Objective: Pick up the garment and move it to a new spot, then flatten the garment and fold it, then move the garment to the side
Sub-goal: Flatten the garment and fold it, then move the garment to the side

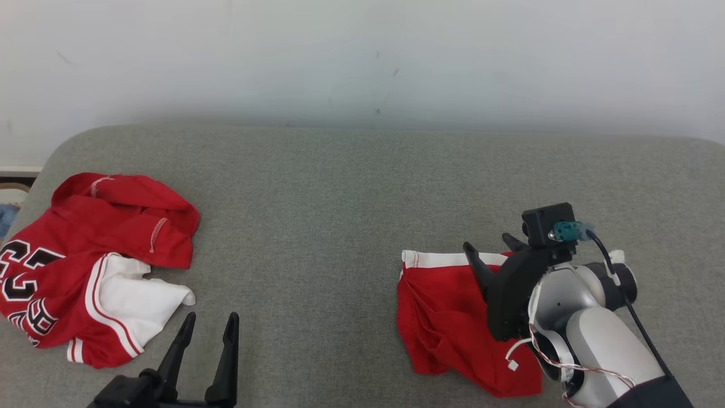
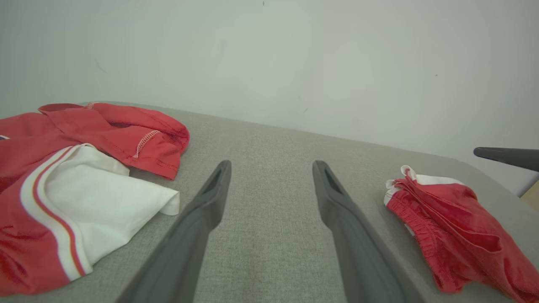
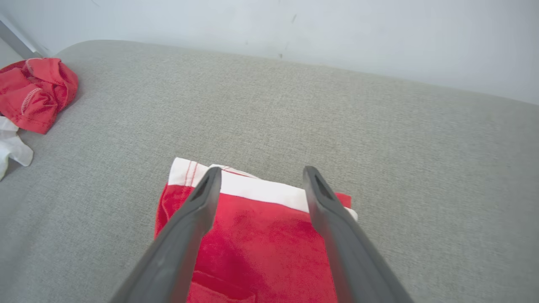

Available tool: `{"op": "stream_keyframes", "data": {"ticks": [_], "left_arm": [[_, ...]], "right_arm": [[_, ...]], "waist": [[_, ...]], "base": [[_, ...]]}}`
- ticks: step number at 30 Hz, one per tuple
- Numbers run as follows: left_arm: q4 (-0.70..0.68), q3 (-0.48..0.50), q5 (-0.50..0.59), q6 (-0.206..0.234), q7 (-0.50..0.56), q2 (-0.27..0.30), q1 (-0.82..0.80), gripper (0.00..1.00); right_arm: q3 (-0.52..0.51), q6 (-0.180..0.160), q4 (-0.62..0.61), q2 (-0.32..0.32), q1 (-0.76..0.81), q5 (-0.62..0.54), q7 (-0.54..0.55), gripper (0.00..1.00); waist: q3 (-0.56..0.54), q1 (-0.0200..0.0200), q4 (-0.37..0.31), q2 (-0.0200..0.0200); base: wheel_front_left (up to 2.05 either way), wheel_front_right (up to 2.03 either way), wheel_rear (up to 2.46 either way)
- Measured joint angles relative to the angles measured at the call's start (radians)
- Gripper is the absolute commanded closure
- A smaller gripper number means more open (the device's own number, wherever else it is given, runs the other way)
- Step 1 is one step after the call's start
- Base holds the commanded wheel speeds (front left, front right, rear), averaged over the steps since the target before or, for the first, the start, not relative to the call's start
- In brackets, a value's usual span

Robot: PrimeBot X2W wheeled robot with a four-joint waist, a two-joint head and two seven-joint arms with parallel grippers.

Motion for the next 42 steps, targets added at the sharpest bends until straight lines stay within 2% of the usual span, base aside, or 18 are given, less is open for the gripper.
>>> {"op": "stream_keyframes", "data": {"ticks": [3,7,8,11,21,27,42], "left_arm": [[-0.020,0.007,0.004,0.002,0.000,0.001,0.005,0.00],[-0.043,0.021,0.020,0.010,0.000,0.006,0.016,0.00],[-0.048,0.024,0.032,0.012,0.000,0.007,0.022,0.00],[-0.061,0.034,0.039,0.018,0.000,0.013,0.024,0.00],[-0.076,0.046,0.042,0.026,0.000,0.016,0.050,0.00],[-0.086,0.064,0.038,0.035,0.000,0.004,0.055,0.00],[-0.086,0.071,0.038,0.025,0.000,0.007,0.065,0.00]], "right_arm": [[-0.020,0.000,-0.064,-0.032,0.048,-0.041,-0.090,0.00],[-0.061,0.000,-0.137,-0.037,0.110,-0.081,-0.241,0.00],[-0.095,0.000,-0.156,-0.033,0.153,-0.098,-0.313,0.00],[-0.170,-0.001,-0.163,0.003,0.225,-0.128,-0.416,0.00],[-0.304,-0.001,-0.161,0.047,0.352,-0.195,-0.670,0.00],[-0.318,-0.001,-0.146,0.053,0.375,-0.212,-0.755,0.00],[-0.317,-0.001,-0.132,0.064,0.373,-0.214,-0.776,0.00]], "waist": [[-0.009,0.0000,-0.016,0.0000],[-0.019,-0.0001,-0.041,0.0000],[-0.023,-0.0001,-0.054,0.0000],[-0.028,-0.0002,-0.074,0.0000],[-0.056,-0.0001,-0.123,0.0000],[-0.060,-0.0001,-0.126,0.0000],[-0.061,0.0000,-0.126,0.0000]], "base": [[0.00,0.00,0.00],[0.00,0.00,0.00],[0.00,0.00,0.00],[0.00,0.00,0.00],[0.00,0.00,0.00],[0.00,0.00,0.00],[0.00,0.00,0.00]]}}
